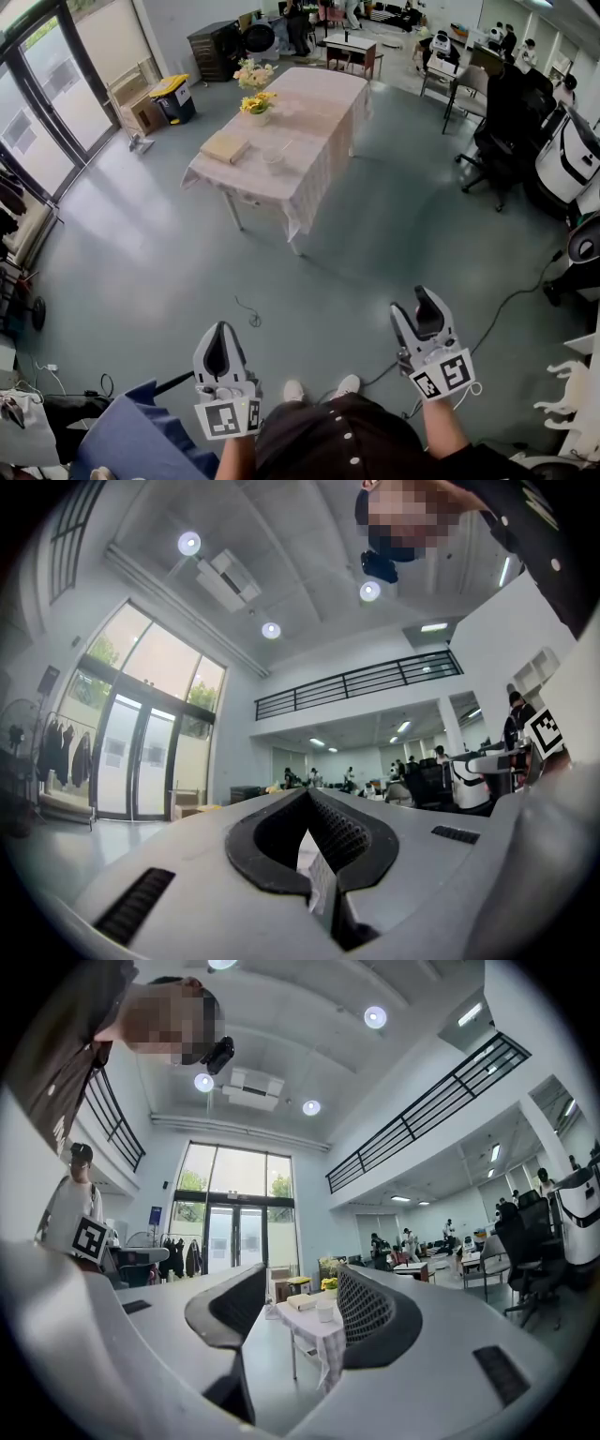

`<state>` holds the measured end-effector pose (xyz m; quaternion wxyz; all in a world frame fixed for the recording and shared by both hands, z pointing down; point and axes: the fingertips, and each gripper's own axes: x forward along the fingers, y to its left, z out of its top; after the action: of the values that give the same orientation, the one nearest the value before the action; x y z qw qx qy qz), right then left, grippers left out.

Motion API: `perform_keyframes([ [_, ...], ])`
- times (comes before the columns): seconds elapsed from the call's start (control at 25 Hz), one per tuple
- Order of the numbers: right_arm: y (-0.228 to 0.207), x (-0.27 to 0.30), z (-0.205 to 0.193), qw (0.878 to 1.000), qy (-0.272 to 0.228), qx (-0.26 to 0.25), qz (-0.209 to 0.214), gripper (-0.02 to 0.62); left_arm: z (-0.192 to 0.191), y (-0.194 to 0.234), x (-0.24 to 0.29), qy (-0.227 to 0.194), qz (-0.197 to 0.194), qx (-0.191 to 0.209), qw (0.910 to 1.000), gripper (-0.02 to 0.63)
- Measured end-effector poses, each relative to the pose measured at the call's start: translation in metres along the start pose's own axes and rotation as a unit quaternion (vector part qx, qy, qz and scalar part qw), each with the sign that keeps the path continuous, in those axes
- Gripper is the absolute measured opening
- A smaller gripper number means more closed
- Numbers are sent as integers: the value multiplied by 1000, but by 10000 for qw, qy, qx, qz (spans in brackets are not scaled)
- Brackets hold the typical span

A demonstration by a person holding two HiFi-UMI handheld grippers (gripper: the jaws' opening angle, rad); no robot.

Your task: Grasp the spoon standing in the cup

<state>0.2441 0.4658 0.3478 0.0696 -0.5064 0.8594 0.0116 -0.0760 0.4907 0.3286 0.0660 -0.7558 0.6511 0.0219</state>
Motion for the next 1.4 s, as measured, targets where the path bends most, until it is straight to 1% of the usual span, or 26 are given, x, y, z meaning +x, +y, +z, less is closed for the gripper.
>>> perform_keyframes([
  [0.12, -11, -2, 1, 9999, -37, 56, 91, 221, 8, -14, 1, -106, -7, 30, 9999, 9],
  [0.2, -17, -3, 0, 9998, -23, 79, 169, 248, 8, -23, 0, -85, 29, 26, 10000, 9],
  [0.32, -24, -5, -3, 9994, 14, 86, 326, 267, 7, -35, -3, -78, 122, 28, 9999, 9],
  [0.44, -30, -4, -8, 9988, 51, 77, 471, 267, 8, -45, -4, -83, 130, 38, 9999, 9],
  [0.56, -34, 1, -13, 9986, 94, 70, 517, 273, 2, -47, -2, -28, 170, 34, 9998, 9],
  [0.72, -41, 10, -18, 9990, 122, 93, 430, 278, -6, -42, 5, 30, 223, -72, 9997, 9],
  [0.88, -50, 23, -18, 9994, 131, 99, 311, 284, -11, -39, 25, 18, 150, -179, 9997, 9],
  [1.2, -71, 72, -13, 10000, 12, 51, 16, 284, -14, -16, 86, -108, -33, -242, 9996, 9],
  [1.4, -75, 120, -12, 10000, -23, 40, 27, 285, -15, 6, 131, -151, -94, -281, 9994, 9],
])
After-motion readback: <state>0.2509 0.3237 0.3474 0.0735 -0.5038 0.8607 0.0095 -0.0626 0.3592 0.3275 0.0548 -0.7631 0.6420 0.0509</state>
